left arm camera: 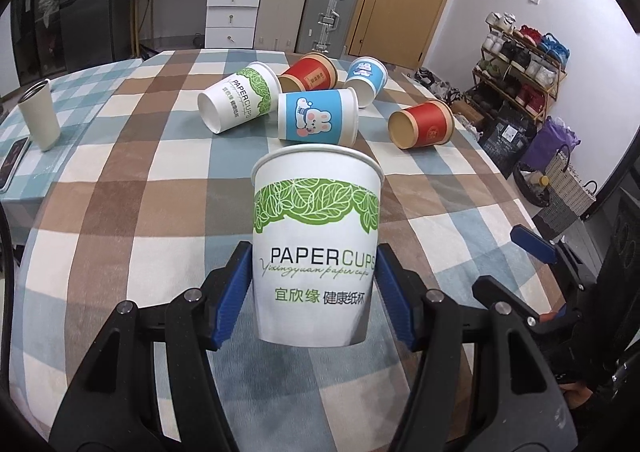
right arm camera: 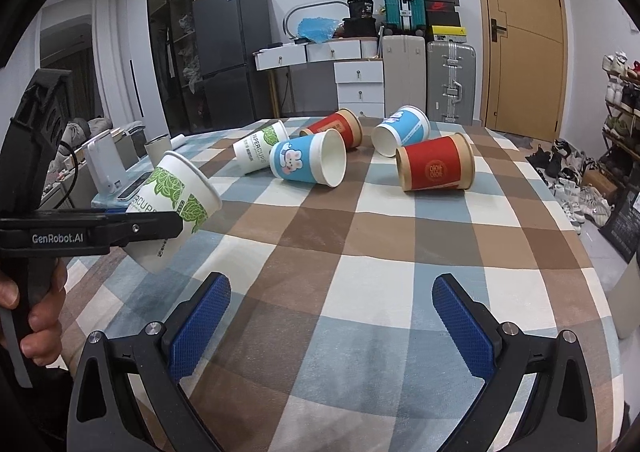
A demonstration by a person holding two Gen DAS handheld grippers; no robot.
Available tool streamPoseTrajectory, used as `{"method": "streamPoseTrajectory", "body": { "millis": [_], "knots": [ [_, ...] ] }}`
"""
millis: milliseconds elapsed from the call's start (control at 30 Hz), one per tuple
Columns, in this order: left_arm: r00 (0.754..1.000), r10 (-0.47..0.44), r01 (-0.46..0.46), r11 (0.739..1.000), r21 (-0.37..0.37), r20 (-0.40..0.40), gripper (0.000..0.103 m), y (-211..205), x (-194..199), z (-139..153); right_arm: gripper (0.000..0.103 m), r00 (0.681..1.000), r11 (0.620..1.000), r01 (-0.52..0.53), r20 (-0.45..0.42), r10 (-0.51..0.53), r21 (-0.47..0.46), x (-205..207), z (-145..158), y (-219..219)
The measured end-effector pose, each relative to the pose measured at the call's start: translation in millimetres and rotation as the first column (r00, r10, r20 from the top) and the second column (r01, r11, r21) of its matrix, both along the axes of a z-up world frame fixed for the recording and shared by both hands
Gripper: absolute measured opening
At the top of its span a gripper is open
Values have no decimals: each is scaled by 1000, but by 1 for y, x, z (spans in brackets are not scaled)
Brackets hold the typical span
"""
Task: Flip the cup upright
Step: 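Lift the white cup off the table with the left gripper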
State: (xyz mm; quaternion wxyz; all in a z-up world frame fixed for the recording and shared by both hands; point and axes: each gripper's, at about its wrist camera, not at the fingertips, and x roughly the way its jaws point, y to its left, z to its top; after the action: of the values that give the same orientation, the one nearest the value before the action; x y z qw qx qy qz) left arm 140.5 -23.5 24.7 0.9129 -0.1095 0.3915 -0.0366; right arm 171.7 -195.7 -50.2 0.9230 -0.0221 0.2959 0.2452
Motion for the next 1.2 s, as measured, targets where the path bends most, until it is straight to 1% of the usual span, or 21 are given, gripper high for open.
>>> {"method": "streamPoseTrajectory", "body": {
  "millis": [133, 400, 500, 667, 933, 1200],
  "knots": [
    [1000, 9, -9, 1000, -9, 4, 59, 2, -14, -3, 103, 1000, 1000, -12, 8, 12, -7, -3, 1, 6],
    [999, 33, -34, 998, -56, -17, 59, 5, -34, -17, 103, 998, 998, -55, 24, 56, -23, -14, 1, 20],
    [999, 46, -47, 997, -67, -13, 59, 5, -43, -19, 103, 997, 998, -67, 22, 67, -23, -18, -1, 23],
    [997, 72, -75, 991, -108, -24, 59, 4, -54, -27, 103, 997, 997, -72, 24, 73, -27, -24, -3, 23],
    [996, 84, -89, 983, -157, -41, 59, -6, -64, -38, 103, 998, 997, -63, 23, 64, -39, -26, -4, 21],
    [997, 67, -74, 983, -168, -47, 59, -17, -62, -43, 103, 999, 999, -37, 15, 37, -35, -21, -5, 13]
  ]
}}
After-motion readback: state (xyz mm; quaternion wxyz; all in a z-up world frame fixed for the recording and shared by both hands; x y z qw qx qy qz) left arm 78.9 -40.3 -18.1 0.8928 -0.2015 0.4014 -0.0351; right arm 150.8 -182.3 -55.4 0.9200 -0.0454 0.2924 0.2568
